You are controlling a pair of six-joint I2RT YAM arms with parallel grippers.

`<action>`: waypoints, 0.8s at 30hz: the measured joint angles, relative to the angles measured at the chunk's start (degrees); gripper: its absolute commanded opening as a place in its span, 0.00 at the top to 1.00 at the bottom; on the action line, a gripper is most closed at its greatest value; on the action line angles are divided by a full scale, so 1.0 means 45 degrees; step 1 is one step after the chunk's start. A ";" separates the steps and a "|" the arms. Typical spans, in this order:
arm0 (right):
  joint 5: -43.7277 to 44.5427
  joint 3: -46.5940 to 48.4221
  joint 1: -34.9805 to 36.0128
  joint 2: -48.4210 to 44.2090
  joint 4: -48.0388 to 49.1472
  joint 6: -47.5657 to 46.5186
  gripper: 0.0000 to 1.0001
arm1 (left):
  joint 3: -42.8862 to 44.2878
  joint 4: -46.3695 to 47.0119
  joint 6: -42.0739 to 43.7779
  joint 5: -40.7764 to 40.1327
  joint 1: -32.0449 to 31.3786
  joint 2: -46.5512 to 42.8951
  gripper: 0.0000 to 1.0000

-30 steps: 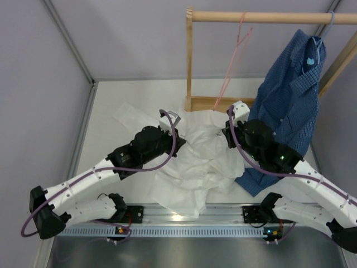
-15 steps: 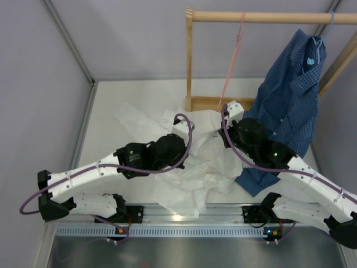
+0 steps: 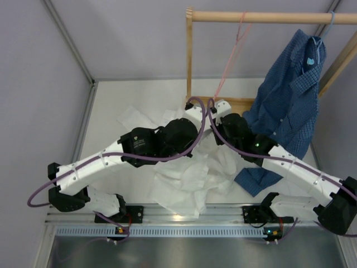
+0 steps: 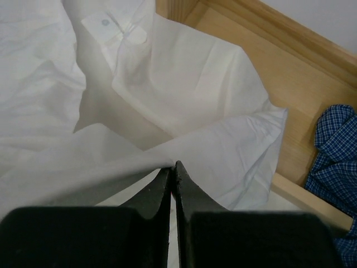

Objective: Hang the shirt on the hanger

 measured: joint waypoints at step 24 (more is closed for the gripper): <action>-0.1559 -0.2176 -0.0767 -0.3818 0.2497 0.0306 1.00 | -0.5207 0.3725 0.0102 0.1724 0.1054 -0.3439 0.14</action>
